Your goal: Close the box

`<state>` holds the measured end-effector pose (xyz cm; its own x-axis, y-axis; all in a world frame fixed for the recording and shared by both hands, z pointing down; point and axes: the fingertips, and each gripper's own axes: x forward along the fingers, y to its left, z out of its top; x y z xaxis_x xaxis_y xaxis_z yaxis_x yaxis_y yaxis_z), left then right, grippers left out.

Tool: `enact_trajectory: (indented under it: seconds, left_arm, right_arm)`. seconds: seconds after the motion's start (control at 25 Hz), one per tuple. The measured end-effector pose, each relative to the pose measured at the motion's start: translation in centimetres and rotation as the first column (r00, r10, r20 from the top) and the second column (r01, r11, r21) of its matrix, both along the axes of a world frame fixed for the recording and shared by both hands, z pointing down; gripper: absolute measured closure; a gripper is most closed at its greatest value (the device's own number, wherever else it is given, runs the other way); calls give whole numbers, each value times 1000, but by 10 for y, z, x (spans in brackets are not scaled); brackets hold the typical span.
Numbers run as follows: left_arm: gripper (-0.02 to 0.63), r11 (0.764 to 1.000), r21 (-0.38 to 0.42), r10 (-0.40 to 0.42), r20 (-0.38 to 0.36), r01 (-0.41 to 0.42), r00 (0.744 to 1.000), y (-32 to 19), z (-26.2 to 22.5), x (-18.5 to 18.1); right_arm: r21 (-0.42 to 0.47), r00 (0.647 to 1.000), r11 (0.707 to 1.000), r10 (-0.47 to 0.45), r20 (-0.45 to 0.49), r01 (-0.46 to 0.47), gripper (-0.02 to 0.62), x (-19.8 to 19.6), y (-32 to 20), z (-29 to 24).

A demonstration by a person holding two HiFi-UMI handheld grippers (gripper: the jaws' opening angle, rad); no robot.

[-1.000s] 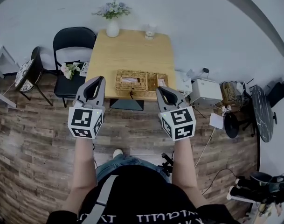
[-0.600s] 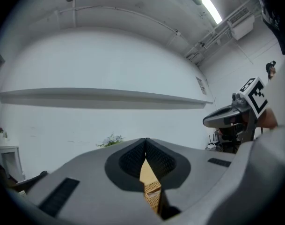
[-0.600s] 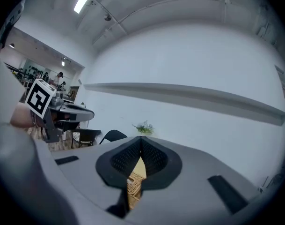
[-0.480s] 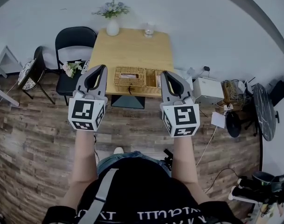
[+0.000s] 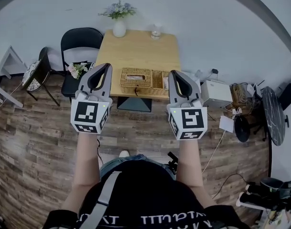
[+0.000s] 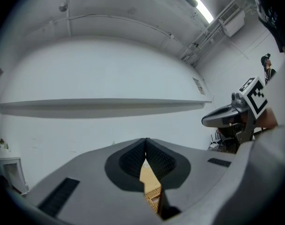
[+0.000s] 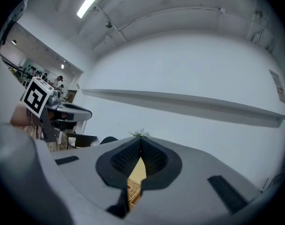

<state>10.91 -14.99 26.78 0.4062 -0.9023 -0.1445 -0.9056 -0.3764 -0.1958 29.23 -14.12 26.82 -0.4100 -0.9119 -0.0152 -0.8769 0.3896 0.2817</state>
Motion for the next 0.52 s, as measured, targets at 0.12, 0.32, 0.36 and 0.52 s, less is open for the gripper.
enact_trajectory:
  seconds: [0.12,0.32,0.36,0.52]
  left_arm:
    - [595,1000,4,-5,-3,5,1000,1,-2,-3]
    - [595,1000,13,-4,-4,4,1000,0,-4,-2]
    - [594,1000,13,-3,-3,3,1000,0,-4,-1]
    - [595,1000,15,2,2,-2,1000,0,-6,2]
  right_arm:
    - [9,1000,1000,4,-5,-4,581,0,1,-1]
    - [20,1000,1000,13,-9,-13,581,2,1,-4]
    - [20,1000,1000,13,-11,-13,581,2,1,-4]
    - [20,1000,1000,13,-20,-13,581,3,1,-5]
